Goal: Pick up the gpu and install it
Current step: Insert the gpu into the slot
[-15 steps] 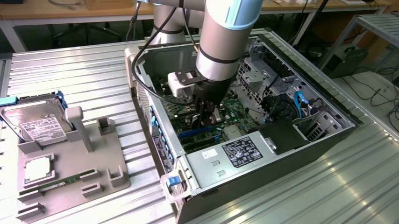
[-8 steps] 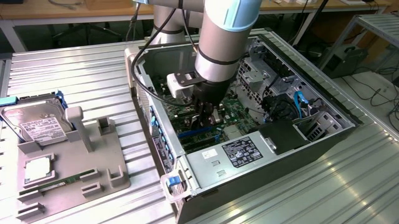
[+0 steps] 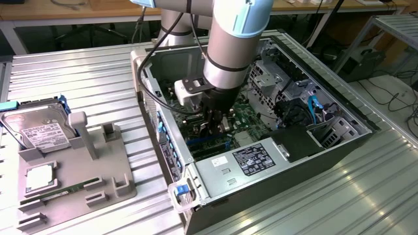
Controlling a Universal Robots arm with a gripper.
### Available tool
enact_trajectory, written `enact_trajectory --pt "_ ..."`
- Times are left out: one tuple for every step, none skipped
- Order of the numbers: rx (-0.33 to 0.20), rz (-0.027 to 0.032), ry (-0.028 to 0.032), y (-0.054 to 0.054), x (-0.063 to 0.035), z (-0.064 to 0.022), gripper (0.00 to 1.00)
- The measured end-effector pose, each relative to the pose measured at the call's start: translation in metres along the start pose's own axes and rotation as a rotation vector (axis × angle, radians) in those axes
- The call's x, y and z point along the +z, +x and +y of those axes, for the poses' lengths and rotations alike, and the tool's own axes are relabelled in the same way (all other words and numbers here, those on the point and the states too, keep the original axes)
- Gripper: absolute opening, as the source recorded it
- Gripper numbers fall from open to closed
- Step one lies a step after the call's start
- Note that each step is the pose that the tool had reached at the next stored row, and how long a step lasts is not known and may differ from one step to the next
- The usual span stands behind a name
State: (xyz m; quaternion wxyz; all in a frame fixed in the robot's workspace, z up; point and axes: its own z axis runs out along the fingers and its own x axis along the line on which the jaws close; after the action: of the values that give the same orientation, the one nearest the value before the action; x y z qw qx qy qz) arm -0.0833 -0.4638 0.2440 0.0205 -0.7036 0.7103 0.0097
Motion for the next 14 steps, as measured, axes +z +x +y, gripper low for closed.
enact_trajectory --pt "0.0 -0.0006 0.0003 0.0 0.0011 0.0 0.27" --pt "0.0 -0.0011 0.0003 0.0 0.0023 0.0 0.27" --pt "0.0 -0.0012 0.0001 0.0001 0.0033 0.0001 0.27" --pt "0.0 -0.0014 0.0001 0.0002 0.0042 0.0001 0.27" --pt "0.0 -0.0019 0.0001 0.0002 0.0053 0.0001 0.27" --pt "0.0 -0.0021 -0.0001 0.0003 0.0061 0.0002 0.27" --pt "0.0 -0.0024 -0.0001 0.0003 0.007 0.0002 0.27" --pt "0.0 -0.0026 -0.0002 0.0004 0.0079 0.0003 0.27" --pt "0.0 -0.0031 -0.0001 0.0004 0.0085 0.0003 0.27" --pt "0.0 -0.0033 0.0 0.0004 0.0086 0.0003 0.27" --pt "0.0 -0.0037 0.0001 0.0004 0.0087 0.0002 0.27" --pt "0.0 -0.0038 0.0002 0.0003 0.0088 0.0002 0.27" --pt "0.0 -0.0038 0.0001 0.0004 0.0088 0.0002 0.27" --pt "0.0 -0.0037 0.0001 0.0004 0.0088 0.0002 0.27"
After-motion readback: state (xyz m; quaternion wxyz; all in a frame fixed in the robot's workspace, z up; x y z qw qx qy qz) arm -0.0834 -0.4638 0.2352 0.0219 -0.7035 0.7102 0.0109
